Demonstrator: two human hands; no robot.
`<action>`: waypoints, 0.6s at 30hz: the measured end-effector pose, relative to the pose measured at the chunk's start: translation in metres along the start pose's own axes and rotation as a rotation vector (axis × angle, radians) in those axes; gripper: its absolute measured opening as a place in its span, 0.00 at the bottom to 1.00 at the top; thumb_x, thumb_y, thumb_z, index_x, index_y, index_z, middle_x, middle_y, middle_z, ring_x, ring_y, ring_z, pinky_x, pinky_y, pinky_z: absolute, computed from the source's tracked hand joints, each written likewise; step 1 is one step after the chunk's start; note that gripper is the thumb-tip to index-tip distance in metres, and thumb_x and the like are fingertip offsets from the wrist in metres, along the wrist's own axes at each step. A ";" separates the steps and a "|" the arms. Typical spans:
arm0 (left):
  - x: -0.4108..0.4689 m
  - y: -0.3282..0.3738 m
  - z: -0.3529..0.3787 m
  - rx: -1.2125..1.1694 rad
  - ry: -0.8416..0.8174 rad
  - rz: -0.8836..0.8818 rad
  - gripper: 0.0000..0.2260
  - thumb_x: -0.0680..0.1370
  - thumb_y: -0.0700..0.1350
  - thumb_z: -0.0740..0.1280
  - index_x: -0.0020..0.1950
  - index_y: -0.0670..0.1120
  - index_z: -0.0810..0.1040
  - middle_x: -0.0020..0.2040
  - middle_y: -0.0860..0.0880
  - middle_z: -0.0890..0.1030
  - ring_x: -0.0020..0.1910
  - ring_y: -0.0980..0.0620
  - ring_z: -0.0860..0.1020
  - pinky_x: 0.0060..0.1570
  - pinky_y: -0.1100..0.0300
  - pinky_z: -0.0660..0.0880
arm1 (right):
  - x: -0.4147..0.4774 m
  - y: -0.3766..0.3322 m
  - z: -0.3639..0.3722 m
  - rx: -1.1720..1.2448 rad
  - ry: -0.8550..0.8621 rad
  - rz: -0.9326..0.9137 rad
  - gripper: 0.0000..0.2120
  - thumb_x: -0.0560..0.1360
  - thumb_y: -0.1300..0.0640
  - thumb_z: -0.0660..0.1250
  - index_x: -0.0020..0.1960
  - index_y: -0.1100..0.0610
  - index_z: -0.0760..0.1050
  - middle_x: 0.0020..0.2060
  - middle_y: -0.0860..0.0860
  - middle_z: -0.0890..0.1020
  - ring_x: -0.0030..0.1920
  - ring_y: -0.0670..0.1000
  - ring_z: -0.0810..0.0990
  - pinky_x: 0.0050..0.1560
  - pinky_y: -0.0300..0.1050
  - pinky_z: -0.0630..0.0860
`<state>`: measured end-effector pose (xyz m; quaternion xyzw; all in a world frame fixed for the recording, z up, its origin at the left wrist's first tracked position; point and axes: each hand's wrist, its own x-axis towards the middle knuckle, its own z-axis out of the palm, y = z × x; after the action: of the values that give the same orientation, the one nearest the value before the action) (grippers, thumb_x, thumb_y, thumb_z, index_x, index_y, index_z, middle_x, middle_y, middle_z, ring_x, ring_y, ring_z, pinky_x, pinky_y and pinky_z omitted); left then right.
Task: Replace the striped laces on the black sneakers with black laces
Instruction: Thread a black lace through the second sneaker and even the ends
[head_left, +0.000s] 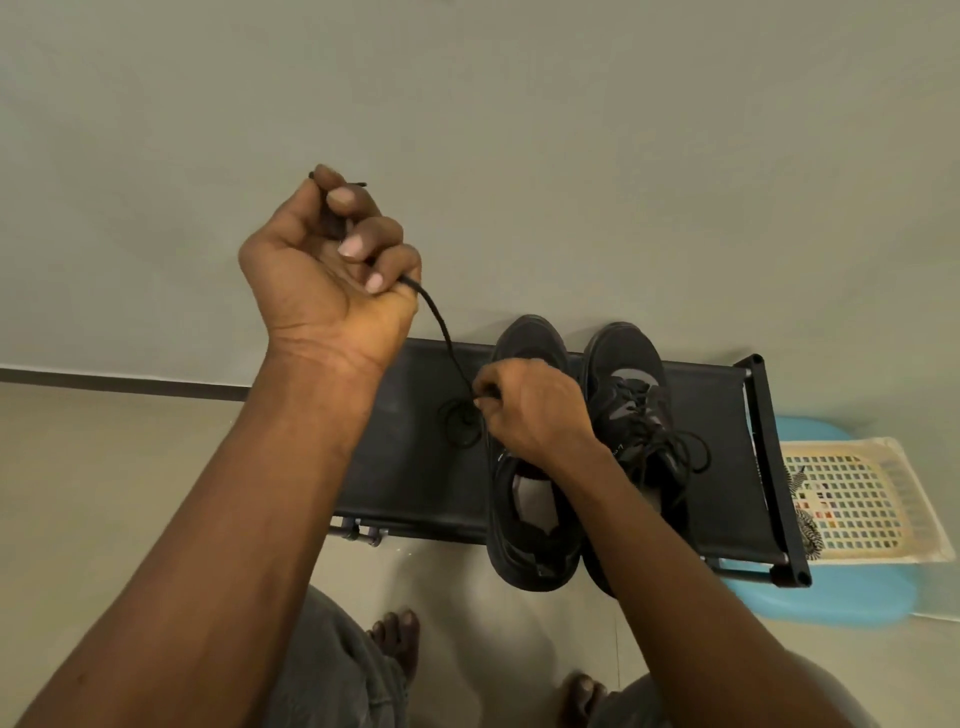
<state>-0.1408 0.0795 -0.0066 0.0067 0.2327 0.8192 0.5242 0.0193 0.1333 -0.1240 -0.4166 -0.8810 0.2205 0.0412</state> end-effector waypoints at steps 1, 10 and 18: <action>0.000 0.002 0.001 0.121 0.049 0.056 0.12 0.84 0.46 0.59 0.44 0.50 0.77 0.35 0.55 0.74 0.25 0.57 0.64 0.23 0.63 0.56 | 0.001 0.005 -0.003 0.153 0.046 0.052 0.07 0.79 0.50 0.68 0.54 0.47 0.83 0.46 0.44 0.86 0.49 0.51 0.83 0.51 0.49 0.80; 0.008 0.000 -0.021 0.951 0.294 0.653 0.09 0.82 0.42 0.65 0.47 0.45 0.84 0.35 0.54 0.79 0.35 0.56 0.74 0.35 0.63 0.67 | -0.013 0.044 -0.049 0.855 0.484 0.178 0.05 0.79 0.56 0.71 0.47 0.49 0.86 0.35 0.49 0.86 0.38 0.49 0.85 0.46 0.52 0.83; 0.010 0.031 -0.032 0.891 0.651 0.996 0.10 0.79 0.45 0.63 0.47 0.45 0.84 0.31 0.59 0.80 0.32 0.55 0.77 0.40 0.63 0.73 | -0.028 0.053 -0.088 1.118 0.709 0.294 0.08 0.81 0.63 0.67 0.54 0.58 0.84 0.29 0.50 0.77 0.28 0.44 0.74 0.31 0.37 0.74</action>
<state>-0.1796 0.0657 -0.0254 0.0805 0.6560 0.7483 -0.0571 0.0975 0.1731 -0.0637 -0.4952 -0.5018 0.4964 0.5064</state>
